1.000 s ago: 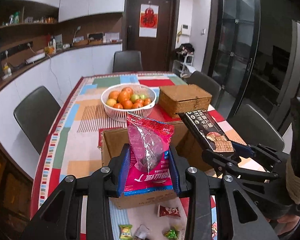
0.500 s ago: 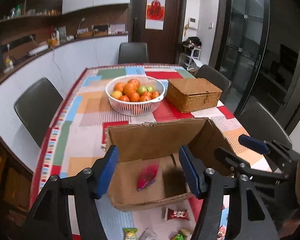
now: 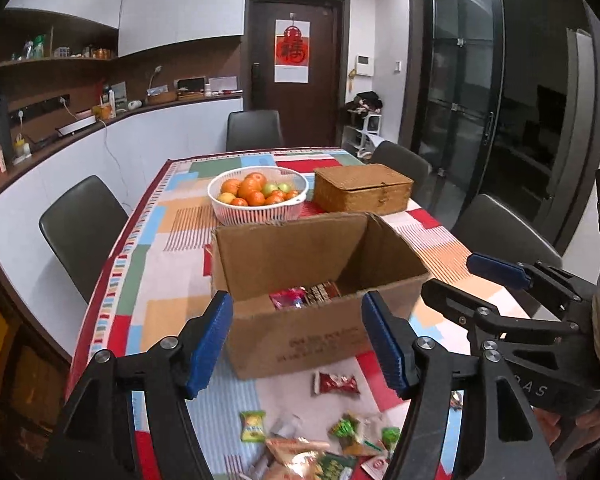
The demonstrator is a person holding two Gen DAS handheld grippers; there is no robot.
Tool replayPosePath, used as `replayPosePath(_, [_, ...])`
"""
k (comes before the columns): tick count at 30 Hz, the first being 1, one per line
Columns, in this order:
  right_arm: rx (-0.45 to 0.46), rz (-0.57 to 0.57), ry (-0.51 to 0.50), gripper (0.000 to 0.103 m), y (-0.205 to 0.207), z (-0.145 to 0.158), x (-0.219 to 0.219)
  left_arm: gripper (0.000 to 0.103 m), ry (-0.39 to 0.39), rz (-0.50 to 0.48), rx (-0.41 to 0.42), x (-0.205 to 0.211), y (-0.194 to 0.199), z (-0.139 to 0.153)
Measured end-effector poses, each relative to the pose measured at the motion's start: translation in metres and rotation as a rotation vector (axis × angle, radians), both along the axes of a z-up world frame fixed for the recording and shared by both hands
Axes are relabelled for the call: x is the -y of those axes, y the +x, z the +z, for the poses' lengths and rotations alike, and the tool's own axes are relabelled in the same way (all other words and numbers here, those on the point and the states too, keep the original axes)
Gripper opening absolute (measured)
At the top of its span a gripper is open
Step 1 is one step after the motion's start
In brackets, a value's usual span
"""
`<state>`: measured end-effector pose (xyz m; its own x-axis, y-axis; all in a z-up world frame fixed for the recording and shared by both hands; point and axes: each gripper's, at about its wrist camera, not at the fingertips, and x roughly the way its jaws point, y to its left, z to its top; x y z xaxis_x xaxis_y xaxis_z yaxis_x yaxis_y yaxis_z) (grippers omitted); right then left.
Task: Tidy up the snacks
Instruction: 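Withdraw both open tools from the box back toward the snacks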
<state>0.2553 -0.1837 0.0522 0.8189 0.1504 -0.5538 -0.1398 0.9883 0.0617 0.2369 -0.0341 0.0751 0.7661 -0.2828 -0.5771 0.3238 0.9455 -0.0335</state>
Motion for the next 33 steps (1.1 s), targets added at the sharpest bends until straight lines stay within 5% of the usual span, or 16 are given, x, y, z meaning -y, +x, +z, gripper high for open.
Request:
replayPosePath(14, [-0.036,0.035,0.019,0.063,-0.057,-0.031,-0.008,0.066,0.014,0.019,-0.052,-0.019,-0.066,-0.039])
replayPosePath(26, [-0.145,-0.004,0.001,0.064,-0.102,-0.076,-0.001,0.067,0.142,0.031,-0.009,-0.01,-0.125,-0.075])
replayPosePath(33, [-0.194,-0.04,-0.009,0.063,-0.122,-0.092,0.019,0.067,0.102,-0.018,-0.04,0.008,-0.139,-0.091])
